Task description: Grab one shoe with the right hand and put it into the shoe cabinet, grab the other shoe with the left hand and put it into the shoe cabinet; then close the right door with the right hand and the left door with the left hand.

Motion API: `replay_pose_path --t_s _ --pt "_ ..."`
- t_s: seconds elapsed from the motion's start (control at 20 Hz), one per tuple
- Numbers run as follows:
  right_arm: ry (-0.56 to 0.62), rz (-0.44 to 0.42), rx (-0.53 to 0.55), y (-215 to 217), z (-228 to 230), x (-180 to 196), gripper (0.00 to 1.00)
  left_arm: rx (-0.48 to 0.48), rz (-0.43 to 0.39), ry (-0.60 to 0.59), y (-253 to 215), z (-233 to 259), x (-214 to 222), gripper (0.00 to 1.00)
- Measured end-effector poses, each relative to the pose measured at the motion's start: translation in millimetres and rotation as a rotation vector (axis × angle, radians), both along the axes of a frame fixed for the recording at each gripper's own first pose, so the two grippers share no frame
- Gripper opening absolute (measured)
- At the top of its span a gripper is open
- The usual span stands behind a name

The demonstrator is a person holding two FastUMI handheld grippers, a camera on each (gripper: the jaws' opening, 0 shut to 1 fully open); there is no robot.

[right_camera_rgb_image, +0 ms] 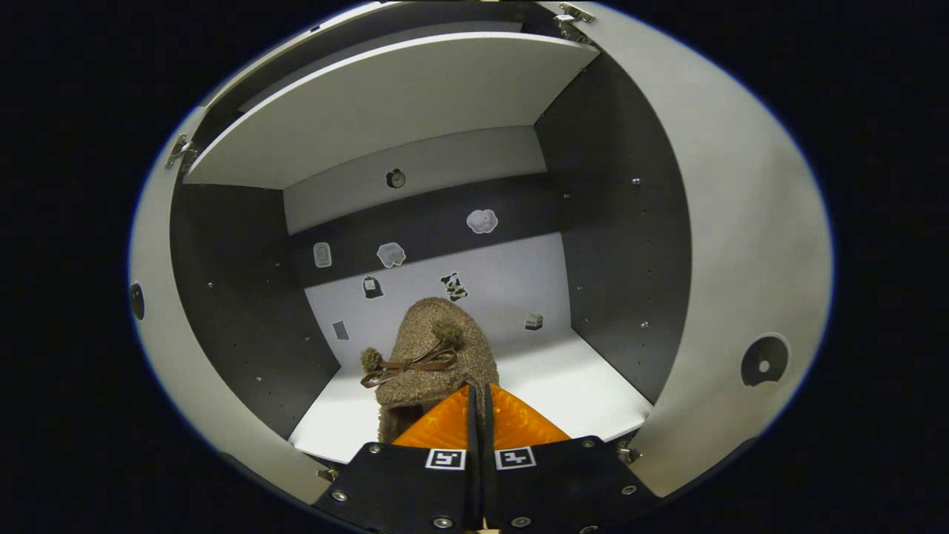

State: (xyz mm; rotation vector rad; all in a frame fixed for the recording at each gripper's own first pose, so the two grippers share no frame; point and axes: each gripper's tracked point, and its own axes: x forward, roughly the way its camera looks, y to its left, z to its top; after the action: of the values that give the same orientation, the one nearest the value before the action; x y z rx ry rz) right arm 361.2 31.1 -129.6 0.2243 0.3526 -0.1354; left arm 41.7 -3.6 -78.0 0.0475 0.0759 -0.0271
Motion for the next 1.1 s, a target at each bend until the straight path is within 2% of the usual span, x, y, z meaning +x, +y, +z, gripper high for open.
replay_pose_path --t_s 0.2,0.4,0.5,0.55,0.7,0.9,1.0,1.05,1.1 --pt "0.069 -0.025 0.008 -6 -34 33 0.00 -0.006 -0.013 0.009 0 -4 0 0.97" --pt "0.136 -0.037 -0.025 -16 -67 49 0.00 -0.013 -0.020 0.016 -1 -8 1 0.99" --pt "0.111 -0.016 -0.020 -13 -63 52 0.01 -0.013 -0.017 0.010 -1 -6 2 0.97" --pt "0.088 -0.006 -0.019 -11 -56 50 0.08 -0.012 -0.016 0.010 -2 -7 3 0.97" --pt "0.011 0.019 -0.043 -8 -25 32 0.13 -0.024 -0.030 0.013 -14 -7 7 0.96" --pt "-0.073 0.062 -0.094 -3 14 -14 0.17 -0.029 -0.049 0.017 -33 -9 2 0.97" --pt "-0.117 0.078 -0.094 -1 30 -42 0.22 -0.027 -0.056 0.019 -43 -11 -4 0.97" --pt "-0.133 0.080 -0.100 -4 36 -57 0.31 -0.030 -0.058 0.022 -47 -13 -6 0.96" --pt "-0.147 0.082 -0.107 -5 41 -71 0.35 -0.034 -0.060 0.027 -50 -15 -10 0.96"
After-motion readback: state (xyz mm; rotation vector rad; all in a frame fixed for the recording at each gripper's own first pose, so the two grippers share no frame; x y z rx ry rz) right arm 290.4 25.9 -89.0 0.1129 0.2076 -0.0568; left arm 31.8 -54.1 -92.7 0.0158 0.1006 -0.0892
